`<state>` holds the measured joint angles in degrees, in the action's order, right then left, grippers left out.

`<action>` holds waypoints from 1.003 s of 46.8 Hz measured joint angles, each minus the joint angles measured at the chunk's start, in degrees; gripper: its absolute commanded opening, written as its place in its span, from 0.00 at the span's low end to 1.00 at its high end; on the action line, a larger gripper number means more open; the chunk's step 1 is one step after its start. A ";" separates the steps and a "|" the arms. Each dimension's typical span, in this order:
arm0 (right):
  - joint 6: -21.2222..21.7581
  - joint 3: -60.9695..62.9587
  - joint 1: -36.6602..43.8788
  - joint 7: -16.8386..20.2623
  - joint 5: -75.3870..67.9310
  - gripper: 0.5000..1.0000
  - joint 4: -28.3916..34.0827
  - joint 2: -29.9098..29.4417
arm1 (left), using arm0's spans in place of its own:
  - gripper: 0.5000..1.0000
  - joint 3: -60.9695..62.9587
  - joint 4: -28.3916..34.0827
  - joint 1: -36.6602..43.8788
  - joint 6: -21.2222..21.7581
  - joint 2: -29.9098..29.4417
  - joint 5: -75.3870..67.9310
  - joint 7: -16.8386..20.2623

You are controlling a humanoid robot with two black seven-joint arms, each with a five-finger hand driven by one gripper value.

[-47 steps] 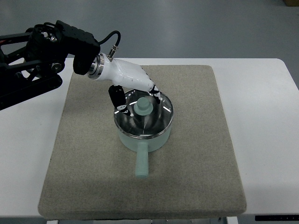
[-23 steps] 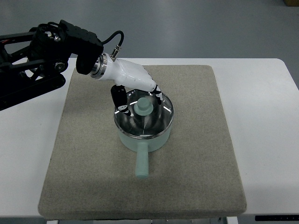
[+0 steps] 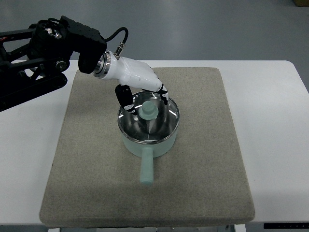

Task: Place lid left of pot with left hand
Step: 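Lower the left hand and close its fingers around the mint-green lid knob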

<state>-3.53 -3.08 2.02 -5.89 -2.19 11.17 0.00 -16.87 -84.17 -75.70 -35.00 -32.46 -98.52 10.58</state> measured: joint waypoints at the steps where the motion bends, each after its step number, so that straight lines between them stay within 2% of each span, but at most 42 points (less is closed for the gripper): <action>1: 0.00 0.00 0.00 0.00 0.00 0.85 0.00 0.00 | 0.56 0.00 -0.02 0.01 0.00 0.02 0.00 0.01; 10: 0.00 0.00 0.00 0.00 0.00 0.85 0.01 0.00 | 0.42 0.02 -0.20 0.11 0.00 0.03 0.00 0.05; 21: 0.00 0.00 0.00 0.00 0.00 0.85 0.01 0.00 | 0.32 0.16 -0.28 0.12 0.00 0.03 0.00 0.06; 23: 0.00 0.00 0.00 0.00 0.00 0.85 0.01 0.00 | 0.26 0.17 -0.29 0.12 0.00 0.03 0.00 0.06; 28: 0.00 0.00 0.00 0.00 0.00 0.85 0.02 0.00 | 0.20 0.17 -0.37 0.12 0.00 0.03 0.00 0.06; 34: 0.00 0.00 0.00 0.00 0.00 0.85 0.03 0.00 | 0.18 0.17 -0.44 0.12 0.00 0.03 0.00 0.06; 41: 0.00 0.00 0.00 0.00 0.00 0.85 0.02 0.00 | 0.00 0.25 -0.56 0.12 0.01 0.03 -0.01 0.06; 47: 0.00 0.00 0.00 0.00 0.00 0.85 0.00 0.00 | 0.00 0.25 -0.64 0.11 0.01 0.02 -0.02 0.04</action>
<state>-3.52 -3.08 2.02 -5.89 -2.19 11.16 0.00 -16.62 -84.81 -75.59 -34.99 -32.43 -98.54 10.62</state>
